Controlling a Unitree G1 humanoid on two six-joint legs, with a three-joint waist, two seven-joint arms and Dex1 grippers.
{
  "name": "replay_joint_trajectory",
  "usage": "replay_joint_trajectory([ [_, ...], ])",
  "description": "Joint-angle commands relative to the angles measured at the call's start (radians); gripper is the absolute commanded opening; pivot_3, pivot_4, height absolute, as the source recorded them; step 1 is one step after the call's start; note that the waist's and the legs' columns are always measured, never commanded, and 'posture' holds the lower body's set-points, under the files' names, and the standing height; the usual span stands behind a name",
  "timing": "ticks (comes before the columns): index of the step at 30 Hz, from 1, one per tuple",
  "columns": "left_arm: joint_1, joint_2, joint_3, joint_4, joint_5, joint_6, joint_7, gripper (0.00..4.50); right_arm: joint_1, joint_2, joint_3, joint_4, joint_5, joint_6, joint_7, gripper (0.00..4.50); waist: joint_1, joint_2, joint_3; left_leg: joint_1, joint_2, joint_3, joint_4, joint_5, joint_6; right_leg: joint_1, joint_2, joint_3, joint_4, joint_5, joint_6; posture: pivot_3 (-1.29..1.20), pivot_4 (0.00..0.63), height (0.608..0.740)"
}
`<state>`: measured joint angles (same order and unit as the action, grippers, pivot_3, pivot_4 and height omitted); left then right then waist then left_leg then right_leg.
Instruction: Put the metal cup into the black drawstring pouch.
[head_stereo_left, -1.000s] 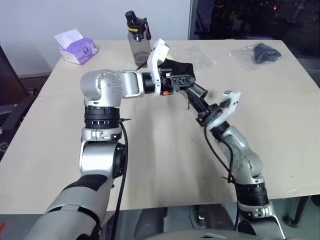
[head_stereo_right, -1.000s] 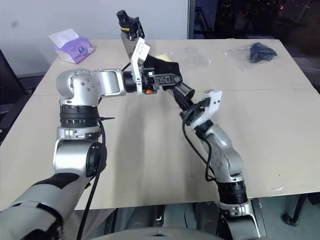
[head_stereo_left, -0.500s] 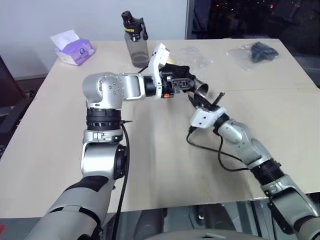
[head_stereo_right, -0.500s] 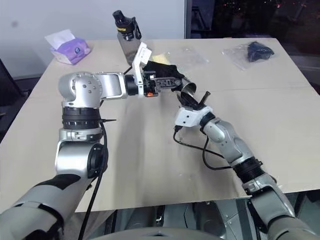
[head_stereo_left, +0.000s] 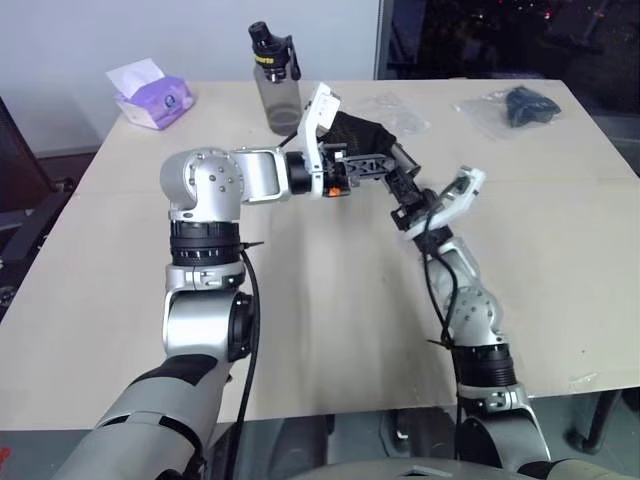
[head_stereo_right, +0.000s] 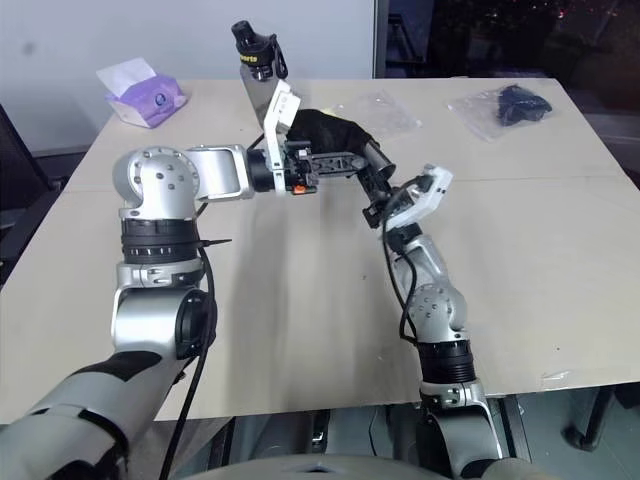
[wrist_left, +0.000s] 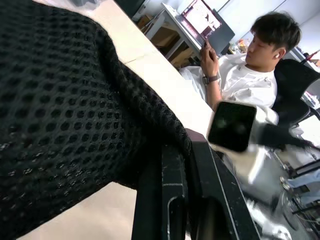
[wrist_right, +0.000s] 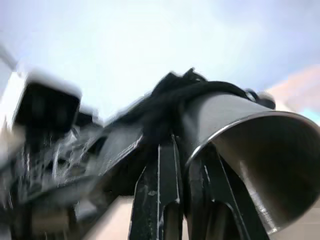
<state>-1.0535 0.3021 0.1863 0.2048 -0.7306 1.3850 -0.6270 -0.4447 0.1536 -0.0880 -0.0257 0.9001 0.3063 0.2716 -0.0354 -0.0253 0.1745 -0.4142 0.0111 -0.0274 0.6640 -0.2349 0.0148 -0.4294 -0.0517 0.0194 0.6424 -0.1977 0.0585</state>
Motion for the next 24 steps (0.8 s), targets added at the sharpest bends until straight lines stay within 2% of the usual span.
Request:
replay_joint_trajectory([
  [1,-0.007,-0.001,-0.009,-0.040,-0.037,0.024,-0.015,0.00,-0.036,0.033,-0.093,-0.059,0.177,0.058,-0.064,0.06,-0.001,0.000,0.000,0.000,0.000,0.000,0.000,0.000,0.000,0.000,0.000,0.000,0.000,0.000,0.000,0.00,0.150,0.740],
  [3,-0.009,-0.003,-0.013,-0.039,-0.040,0.028,-0.020,0.00,-0.042,0.051,-0.120,-0.074,0.277,0.087,-0.083,0.06,-0.001,0.000,0.000,0.000,0.000,0.000,0.000,0.000,0.000,0.000,0.000,0.000,0.000,0.000,0.000,0.00,0.150,0.740],
  [5,-0.011,-0.003,-0.022,-0.037,-0.045,0.028,-0.036,0.00,-0.043,0.041,-0.120,-0.079,0.301,0.102,-0.089,0.06,-0.002,0.000,0.000,0.000,0.000,0.000,-0.001,0.000,0.000,0.000,0.000,0.000,0.000,0.000,0.000,0.00,0.150,0.740],
  [8,-0.011,-0.007,-0.032,-0.046,-0.068,0.037,-0.058,0.00,-0.040,-0.002,-0.061,-0.081,0.176,0.077,-0.066,0.06,-0.004,0.000,0.000,0.000,0.000,0.001,-0.001,0.000,0.000,0.000,0.001,0.000,0.000,0.000,0.000,0.00,0.150,0.740],
  [10,-0.006,-0.009,-0.042,-0.056,-0.079,0.043,-0.068,0.00,-0.044,-0.023,-0.018,-0.073,0.043,0.018,-0.052,0.06,-0.006,0.000,0.000,0.000,0.000,0.002,-0.001,0.000,0.000,0.000,0.001,0.000,0.000,0.000,0.000,0.00,0.150,0.740],
  [14,0.001,-0.023,-0.036,-0.066,-0.091,0.044,-0.068,0.00,-0.049,-0.136,0.152,-0.033,-0.344,-0.159,0.024,0.06,-0.006,0.000,0.000,0.000,0.000,0.004,-0.001,0.000,0.000,-0.001,0.001,0.000,0.000,0.000,0.000,0.00,0.150,0.740],
  [17,0.001,-0.030,-0.026,-0.068,-0.097,0.040,-0.069,0.00,-0.050,-0.182,0.218,0.012,-0.521,-0.268,0.044,0.06,-0.006,0.000,0.000,0.000,0.000,0.004,-0.001,0.000,0.000,-0.001,0.001,0.000,0.000,0.000,0.000,0.00,0.150,0.740],
  [20,-0.003,-0.036,-0.006,-0.067,-0.107,0.038,-0.067,0.00,-0.059,-0.301,0.340,0.098,-0.840,-0.446,0.042,0.06,-0.006,0.000,0.000,0.000,0.000,0.005,0.000,0.000,0.000,-0.001,0.001,0.000,0.000,0.000,0.000,0.00,0.150,0.740],
  [24,-0.001,-0.046,0.008,-0.074,-0.115,0.039,-0.060,0.00,-0.087,-0.412,0.430,0.185,-1.111,-0.586,0.003,0.06,-0.006,0.000,0.000,0.000,0.000,0.005,0.000,0.000,0.000,0.000,0.001,0.000,-0.001,0.000,0.000,0.00,0.150,0.740],
])
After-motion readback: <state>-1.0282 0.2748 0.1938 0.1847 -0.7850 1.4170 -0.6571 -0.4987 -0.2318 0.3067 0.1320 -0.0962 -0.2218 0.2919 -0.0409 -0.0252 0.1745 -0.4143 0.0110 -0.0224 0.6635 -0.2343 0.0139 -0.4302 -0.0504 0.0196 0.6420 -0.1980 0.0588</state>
